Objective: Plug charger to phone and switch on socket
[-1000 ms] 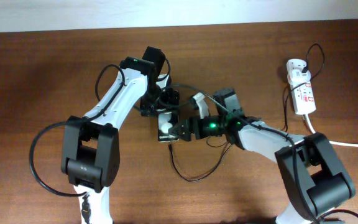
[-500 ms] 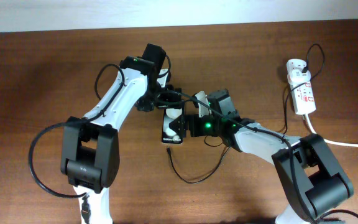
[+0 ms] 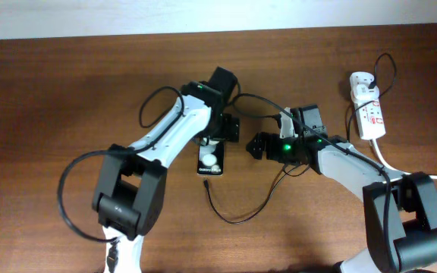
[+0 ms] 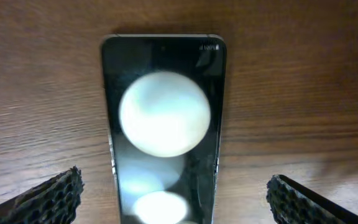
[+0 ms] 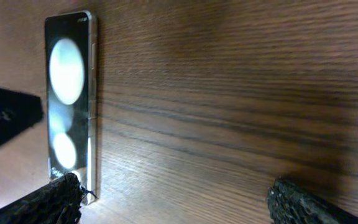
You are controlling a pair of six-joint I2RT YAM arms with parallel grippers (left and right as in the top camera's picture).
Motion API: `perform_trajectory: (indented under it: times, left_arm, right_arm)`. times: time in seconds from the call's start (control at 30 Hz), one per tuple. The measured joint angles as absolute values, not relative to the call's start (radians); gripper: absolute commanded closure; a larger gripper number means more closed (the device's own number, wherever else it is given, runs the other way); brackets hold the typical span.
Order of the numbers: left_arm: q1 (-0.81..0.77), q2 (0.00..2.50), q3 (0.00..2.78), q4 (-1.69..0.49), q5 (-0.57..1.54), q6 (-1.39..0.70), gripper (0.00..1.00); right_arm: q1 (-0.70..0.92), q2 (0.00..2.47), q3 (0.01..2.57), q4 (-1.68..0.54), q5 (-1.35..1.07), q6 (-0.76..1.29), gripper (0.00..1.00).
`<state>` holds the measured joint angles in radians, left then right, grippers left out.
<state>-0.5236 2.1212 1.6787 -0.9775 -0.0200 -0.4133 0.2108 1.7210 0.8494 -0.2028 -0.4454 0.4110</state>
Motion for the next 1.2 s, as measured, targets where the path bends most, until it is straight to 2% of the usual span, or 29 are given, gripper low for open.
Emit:
perform_trajectory:
  times: [0.27,0.3,0.37,0.63,0.7,0.9,1.1,1.2]
  left_arm:
    - [-0.525,2.225,1.677,-0.973,-0.031,-0.417,0.02]
    - [-0.525,2.227,1.678,-0.971,-0.028,-0.417,0.10]
    - [-0.525,2.233,1.683,-0.970,-0.022,-0.418,0.34]
    - [-0.486,2.247,1.718,-1.010,0.018,-0.414,0.34]
    - [-0.444,2.251,1.732,-1.044,0.031,-0.407,0.28]
    - [-0.420,2.162,1.750,-1.091,0.109,-0.380,0.25]
    - [-0.420,2.136,1.760,-1.092,0.260,-0.341,0.25]
    - [-0.420,2.136,1.760,-1.093,0.311,-0.323,0.26]
  right_arm:
    - [0.211,1.719,0.849,-0.203,-0.430,0.410,0.01]
    - [0.211,1.719,0.849,-0.204,-0.430,0.408,0.01]
    - [0.211,1.719,0.849,-0.204,-0.430,0.407,0.01]
    - [0.211,1.719,0.850,-0.207,-0.443,0.407,0.01]
    - [0.211,1.719,0.850,-0.211,-0.497,0.408,0.01]
    - [0.252,1.720,0.847,-0.118,-0.660,0.432,0.00]
    - [0.417,1.738,0.846,0.044,-0.659,0.589,0.11]
    - [0.430,1.763,0.846,0.109,-0.643,0.619,0.29]
